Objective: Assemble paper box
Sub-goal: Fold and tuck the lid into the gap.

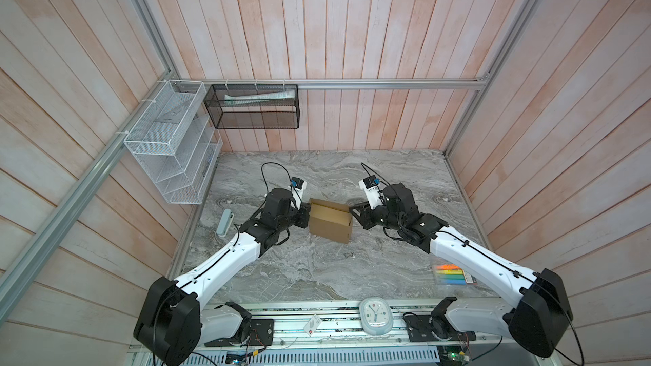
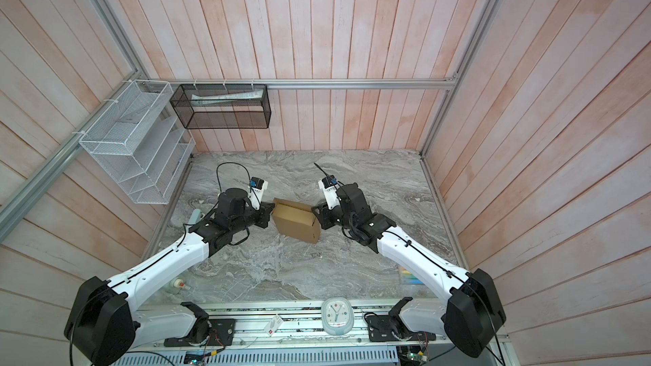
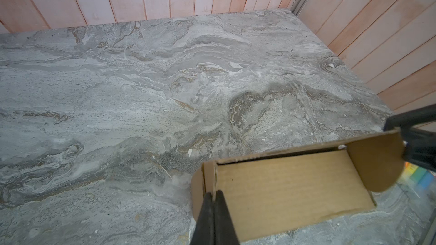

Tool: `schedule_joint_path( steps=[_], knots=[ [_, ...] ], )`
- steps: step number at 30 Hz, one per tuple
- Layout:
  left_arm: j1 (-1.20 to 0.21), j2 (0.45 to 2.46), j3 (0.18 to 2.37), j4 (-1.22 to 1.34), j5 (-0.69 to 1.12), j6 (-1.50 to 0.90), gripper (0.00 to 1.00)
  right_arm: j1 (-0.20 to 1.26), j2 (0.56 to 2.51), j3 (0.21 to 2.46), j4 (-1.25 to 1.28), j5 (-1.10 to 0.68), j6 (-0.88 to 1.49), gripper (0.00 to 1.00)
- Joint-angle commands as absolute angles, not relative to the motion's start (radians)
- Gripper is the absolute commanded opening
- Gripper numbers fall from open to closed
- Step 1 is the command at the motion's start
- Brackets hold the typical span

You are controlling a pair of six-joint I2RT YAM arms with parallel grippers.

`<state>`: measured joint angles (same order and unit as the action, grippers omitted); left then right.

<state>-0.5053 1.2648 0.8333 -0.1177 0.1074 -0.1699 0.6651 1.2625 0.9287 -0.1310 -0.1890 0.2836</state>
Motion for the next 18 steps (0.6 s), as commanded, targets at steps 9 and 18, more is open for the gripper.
schedule_joint_path(
  steps=[9, 18],
  knots=[
    [-0.509, 1.281, 0.805, -0.156, 0.107, -0.187, 0.00, 0.672, 1.285, 0.929, -0.150, -0.197, 0.256, 0.28],
    [-0.510, 1.283, 0.802, -0.150, 0.106, -0.190, 0.00, 0.672, 1.290, 0.912, -0.147, -0.198, 0.249, 0.25]
  ],
)
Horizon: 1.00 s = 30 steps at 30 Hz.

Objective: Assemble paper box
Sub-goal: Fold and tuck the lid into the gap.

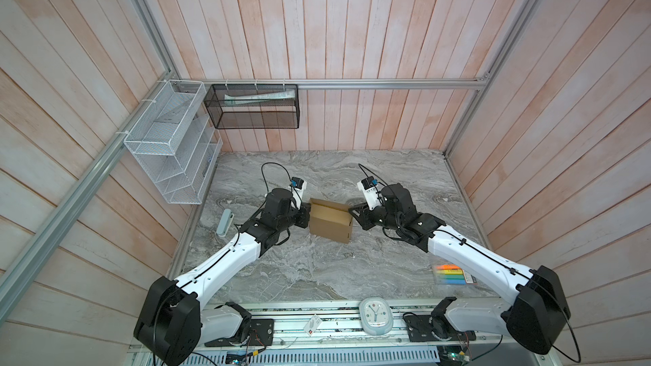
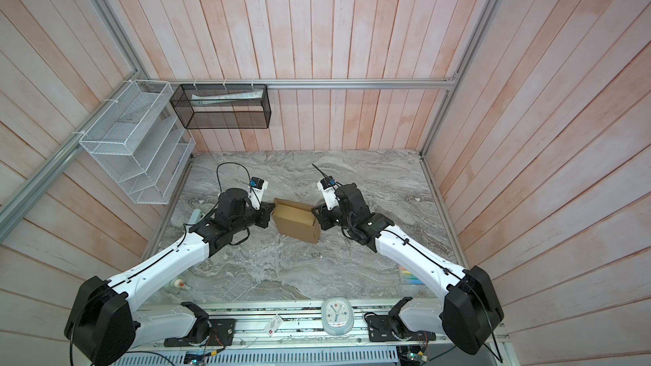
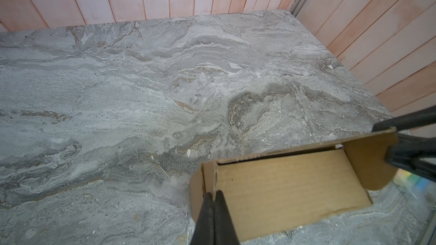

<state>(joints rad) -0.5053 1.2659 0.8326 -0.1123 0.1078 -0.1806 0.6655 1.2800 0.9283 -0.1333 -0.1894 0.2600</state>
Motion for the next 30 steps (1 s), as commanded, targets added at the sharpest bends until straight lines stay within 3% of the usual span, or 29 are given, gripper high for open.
schedule_joint_path(
  steps=[1, 11, 20, 23, 30],
  knots=[
    [-0.510, 1.282, 0.800, -0.149, 0.105, -0.190, 0.00, 0.672, 1.292, 0.910, -0.147, -0.197, 0.249, 0.25],
    [-0.510, 1.279, 0.780, -0.131, 0.100, -0.193, 0.00, 0.672, 1.298, 0.905, -0.153, -0.201, 0.236, 0.19],
    [-0.511, 1.284, 0.760, -0.102, 0.100, -0.199, 0.00, 0.678, 1.310, 0.915, -0.179, -0.202, 0.206, 0.19],
    [-0.511, 1.289, 0.760, -0.103, 0.100, -0.196, 0.00, 0.682, 1.306, 0.923, -0.176, -0.201, 0.192, 0.23],
    [-0.511, 1.286, 0.762, -0.107, 0.098, -0.191, 0.00, 0.699, 1.260, 0.963, -0.188, -0.180, 0.111, 0.43]
  ],
)
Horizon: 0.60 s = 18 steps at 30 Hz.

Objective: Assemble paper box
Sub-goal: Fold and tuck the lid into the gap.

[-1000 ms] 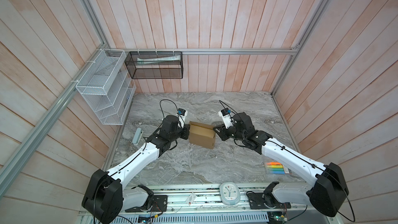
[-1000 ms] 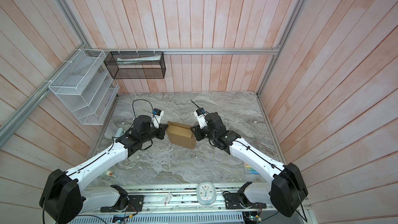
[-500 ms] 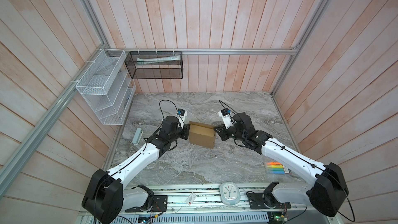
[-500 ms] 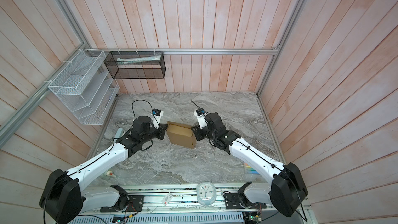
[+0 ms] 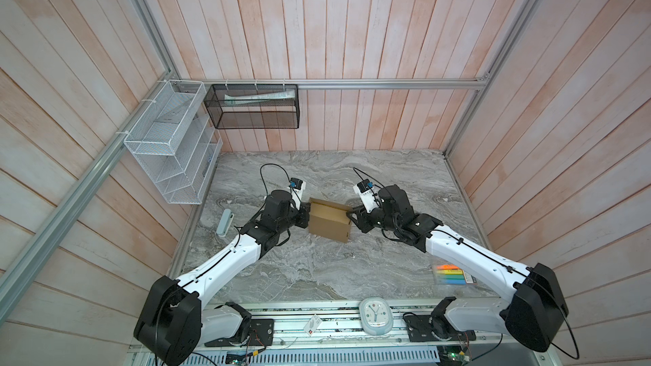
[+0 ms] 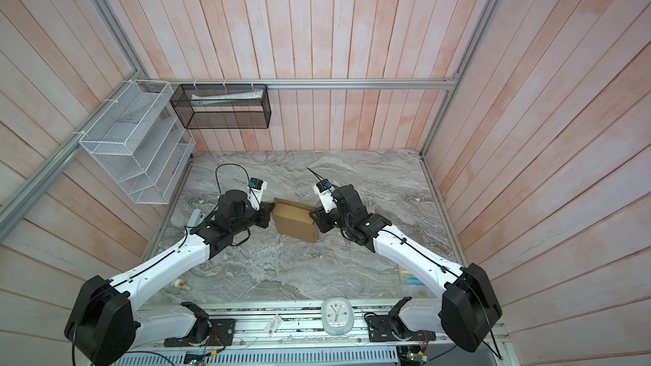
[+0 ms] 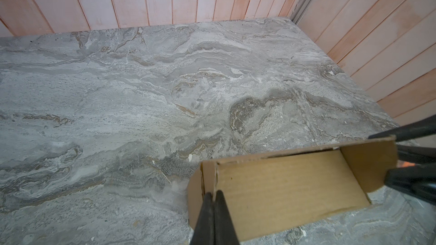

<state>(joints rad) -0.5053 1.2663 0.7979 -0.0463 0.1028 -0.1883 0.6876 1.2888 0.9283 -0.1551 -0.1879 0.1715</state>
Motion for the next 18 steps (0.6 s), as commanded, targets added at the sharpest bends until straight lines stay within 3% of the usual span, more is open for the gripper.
schedule_joint_path(
  steps=[1, 7, 13, 18],
  knots=[
    [-0.511, 1.286, 0.764, -0.107, 0.098, -0.190, 0.00, 0.701, 1.255, 0.974, -0.198, -0.177, 0.092, 0.45],
    [-0.511, 1.287, 0.760, -0.102, 0.101, -0.192, 0.00, 0.747, 1.258, 1.042, -0.280, -0.105, -0.085, 0.55],
    [-0.511, 1.290, 0.760, -0.100, 0.100, -0.186, 0.00, 0.839, 1.329, 1.118, -0.369, 0.047, -0.297, 0.75],
    [-0.511, 1.292, 0.759, -0.107, 0.095, -0.173, 0.00, 0.863, 1.397, 1.161, -0.396, 0.134, -0.377, 0.79]
  ],
)
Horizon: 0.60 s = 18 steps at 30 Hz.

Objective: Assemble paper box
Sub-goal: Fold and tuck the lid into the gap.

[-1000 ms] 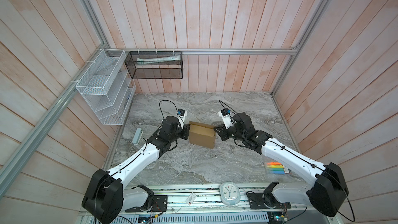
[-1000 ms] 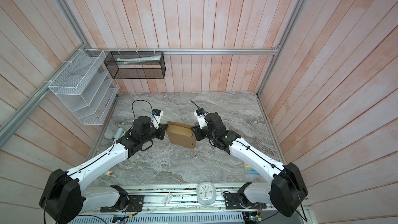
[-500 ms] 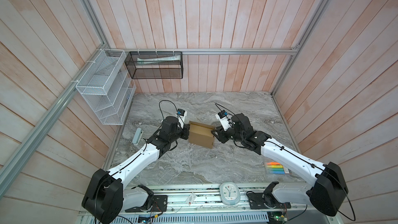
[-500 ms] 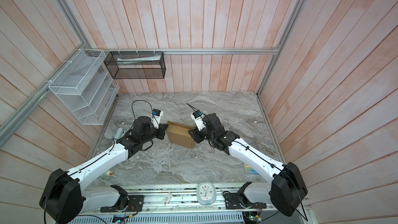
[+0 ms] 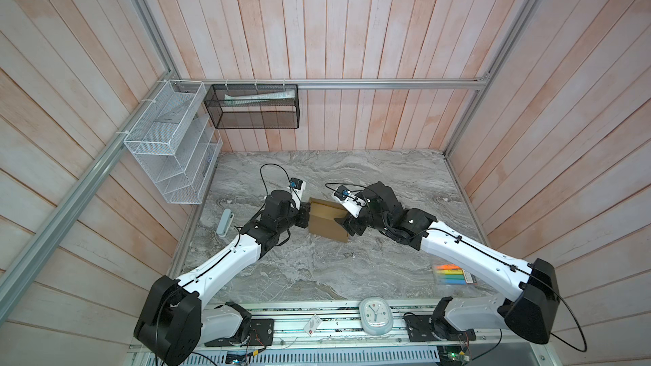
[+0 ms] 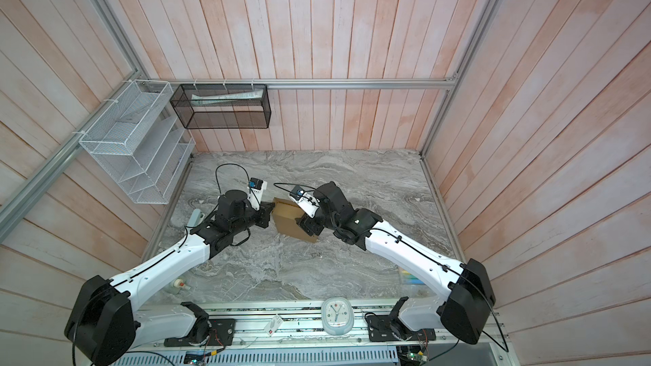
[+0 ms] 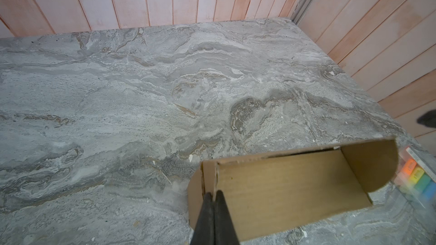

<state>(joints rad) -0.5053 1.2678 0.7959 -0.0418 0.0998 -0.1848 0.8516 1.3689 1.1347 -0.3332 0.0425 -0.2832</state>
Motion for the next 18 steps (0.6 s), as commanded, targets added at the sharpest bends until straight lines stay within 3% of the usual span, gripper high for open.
schedule_joint_path(
  steps=[1, 18],
  knots=[
    [-0.511, 1.292, 0.760, -0.107, 0.094, -0.172, 0.00, 0.867, 1.405, 1.163, -0.392, 0.145, -0.390, 0.80],
    [-0.511, 1.282, 0.715, -0.053, 0.090, -0.197, 0.00, 0.922, 1.460, 1.170, -0.307, 0.288, -0.519, 0.80]
  ],
)
